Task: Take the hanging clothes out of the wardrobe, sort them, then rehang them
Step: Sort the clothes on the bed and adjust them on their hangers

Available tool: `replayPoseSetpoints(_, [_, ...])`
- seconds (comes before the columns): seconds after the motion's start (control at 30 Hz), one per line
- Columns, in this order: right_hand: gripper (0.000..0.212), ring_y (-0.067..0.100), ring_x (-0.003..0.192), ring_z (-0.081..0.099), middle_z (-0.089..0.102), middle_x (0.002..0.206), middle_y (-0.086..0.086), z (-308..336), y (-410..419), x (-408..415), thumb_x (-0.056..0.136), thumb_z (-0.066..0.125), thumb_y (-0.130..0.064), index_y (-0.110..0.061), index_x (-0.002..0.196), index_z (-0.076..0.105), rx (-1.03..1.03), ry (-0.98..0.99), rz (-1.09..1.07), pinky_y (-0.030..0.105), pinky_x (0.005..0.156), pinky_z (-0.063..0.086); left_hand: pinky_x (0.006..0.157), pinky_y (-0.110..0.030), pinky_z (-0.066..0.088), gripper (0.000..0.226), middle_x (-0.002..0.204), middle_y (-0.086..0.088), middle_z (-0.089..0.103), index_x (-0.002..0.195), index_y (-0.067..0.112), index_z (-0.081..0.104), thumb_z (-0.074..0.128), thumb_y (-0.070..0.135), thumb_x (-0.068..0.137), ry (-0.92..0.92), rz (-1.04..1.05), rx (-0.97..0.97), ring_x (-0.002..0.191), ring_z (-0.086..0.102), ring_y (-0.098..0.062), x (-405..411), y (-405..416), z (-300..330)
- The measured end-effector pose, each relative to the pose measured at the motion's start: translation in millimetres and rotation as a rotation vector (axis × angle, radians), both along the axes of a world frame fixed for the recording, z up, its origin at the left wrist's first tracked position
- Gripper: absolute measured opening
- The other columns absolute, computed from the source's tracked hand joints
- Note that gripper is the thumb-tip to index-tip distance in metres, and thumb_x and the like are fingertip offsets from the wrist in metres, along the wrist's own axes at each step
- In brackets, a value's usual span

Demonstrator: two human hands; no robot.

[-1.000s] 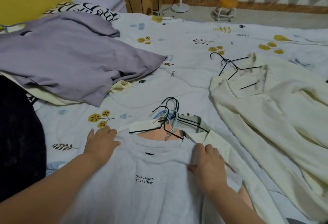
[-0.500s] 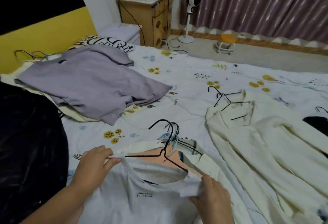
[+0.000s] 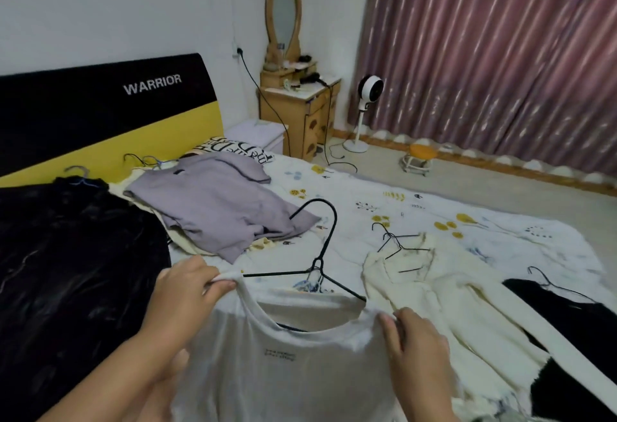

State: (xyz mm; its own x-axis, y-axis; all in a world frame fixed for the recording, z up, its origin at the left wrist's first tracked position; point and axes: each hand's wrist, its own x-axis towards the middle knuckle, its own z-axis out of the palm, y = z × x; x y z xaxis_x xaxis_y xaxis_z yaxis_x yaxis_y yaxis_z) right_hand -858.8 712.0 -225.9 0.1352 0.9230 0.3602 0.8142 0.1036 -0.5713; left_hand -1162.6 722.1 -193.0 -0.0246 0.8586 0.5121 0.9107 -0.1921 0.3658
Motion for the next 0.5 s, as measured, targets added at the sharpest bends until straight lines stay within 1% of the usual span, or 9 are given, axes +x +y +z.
replayPoseSetpoints(0.1, [0.035, 0.025, 0.059, 0.044, 0.04, 0.052, -0.007, 42.2, -37.8, 16.8, 0.087, 0.046, -0.041, -0.03, 0.058, 0.03, 0.095, 0.028, 0.014, 0.033, 0.066, 0.025, 0.056, -0.029, 0.033, 0.031, 0.053, 0.012, 0.033, 0.051, 0.026, 0.04, 0.058, 0.041, 0.072, 0.031, 0.009, 0.02, 0.052, 0.052, -0.025, 16.2, -38.9, 37.5])
replayPoseSetpoints(0.13, [0.035, 0.023, 0.057, 0.04, 0.04, 0.052, -0.008, 55.2, -50.4, 23.4, 0.087, 0.046, -0.042, -0.029, 0.058, 0.03, 0.12, 0.023, 0.017, 0.033, 0.066, 0.025, 0.054, -0.029, 0.033, 0.033, 0.051, 0.01, 0.038, 0.051, 0.022, 0.043, 0.063, 0.036, 0.074, 0.048, 0.021, 0.022, 0.052, 0.055, -0.027, 21.6, -51.7, 46.7])
replayPoseSetpoints(0.17, [0.036, 0.023, 0.056, 0.04, 0.043, 0.052, -0.007, 66.5, -62.8, 30.4, 0.089, 0.049, -0.04, -0.028, 0.059, 0.033, 0.14, 0.015, 0.022, 0.032, 0.066, 0.025, 0.052, -0.029, 0.032, 0.035, 0.048, 0.007, 0.044, 0.051, 0.018, 0.047, 0.069, 0.029, 0.076, 0.057, 0.034, 0.025, 0.051, 0.056, -0.027, 27.1, -65.2, 54.5])
replayPoseSetpoints(0.23, [0.032, 0.027, 0.058, 0.049, 0.054, 0.057, -0.004, 88.9, -86.7, 44.0, 0.09, 0.059, -0.031, -0.023, 0.064, 0.043, 0.189, 0.001, 0.015, 0.032, 0.065, 0.026, 0.047, -0.024, 0.029, 0.034, 0.045, 0.001, 0.051, 0.051, 0.013, 0.053, 0.077, 0.016, 0.074, 0.05, 0.054, 0.032, 0.047, 0.054, -0.026, 41.6, -92.7, 70.2])
replayPoseSetpoints(0.33, [0.015, 0.023, 0.06, 0.058, 0.061, 0.061, -0.006, 112.8, -122.4, 64.5, 0.083, 0.057, -0.029, -0.02, 0.071, 0.058, 0.278, -0.073, -0.03, 0.03, 0.061, 0.028, 0.048, -0.015, 0.023, 0.034, 0.041, 0.001, 0.045, 0.051, 0.011, 0.051, 0.078, 0.007, 0.07, 0.045, 0.055, 0.05, 0.041, 0.048, -0.026, 68.2, -130.4, 85.3])
replayPoseSetpoints(0.37, [0.012, 0.021, 0.064, 0.06, 0.063, 0.065, -0.006, 120.0, -134.8, 70.7, 0.081, 0.054, -0.029, -0.021, 0.076, 0.061, 0.276, -0.089, -0.044, 0.03, 0.063, 0.028, 0.048, -0.015, 0.022, 0.036, 0.04, 0.003, 0.04, 0.05, 0.01, 0.049, 0.078, 0.007, 0.071, 0.025, 0.055, 0.056, 0.04, 0.043, -0.024, 77.0, -141.1, 88.5])
replayPoseSetpoints(0.4, [0.015, 0.021, 0.07, 0.061, 0.065, 0.07, -0.007, 126.9, -147.6, 77.0, 0.08, 0.052, -0.031, -0.022, 0.08, 0.064, 0.261, -0.096, -0.045, 0.03, 0.066, 0.026, 0.047, -0.018, 0.023, 0.036, 0.041, 0.004, 0.038, 0.05, 0.01, 0.048, 0.077, 0.008, 0.072, 0.001, 0.059, 0.062, 0.041, 0.041, -0.023, 85.1, -150.6, 91.1])
replayPoseSetpoints(0.47, [0.024, 0.021, 0.082, 0.06, 0.066, 0.08, -0.007, 136.9, -170.3, 90.9, 0.08, 0.047, -0.036, -0.023, 0.086, 0.066, 0.268, -0.099, -0.044, 0.031, 0.071, 0.023, 0.046, -0.024, 0.029, 0.033, 0.043, 0.002, 0.044, 0.053, 0.01, 0.051, 0.075, 0.012, 0.075, -0.039, 0.064, 0.069, 0.044, 0.045, -0.023, 99.6, -167.4, 95.3])
replayPoseSetpoints(0.5, [0.03, 0.019, 0.087, 0.058, 0.065, 0.082, -0.008, 141.7, -181.2, 98.1, 0.08, 0.042, -0.042, -0.023, 0.087, 0.065, 0.264, -0.086, -0.042, 0.03, 0.074, 0.021, 0.047, -0.027, 0.032, 0.031, 0.045, 0.0, 0.047, 0.054, 0.011, 0.053, 0.075, 0.013, 0.075, -0.054, 0.065, 0.07, 0.046, 0.048, -0.024, 106.8, -174.8, 96.6])
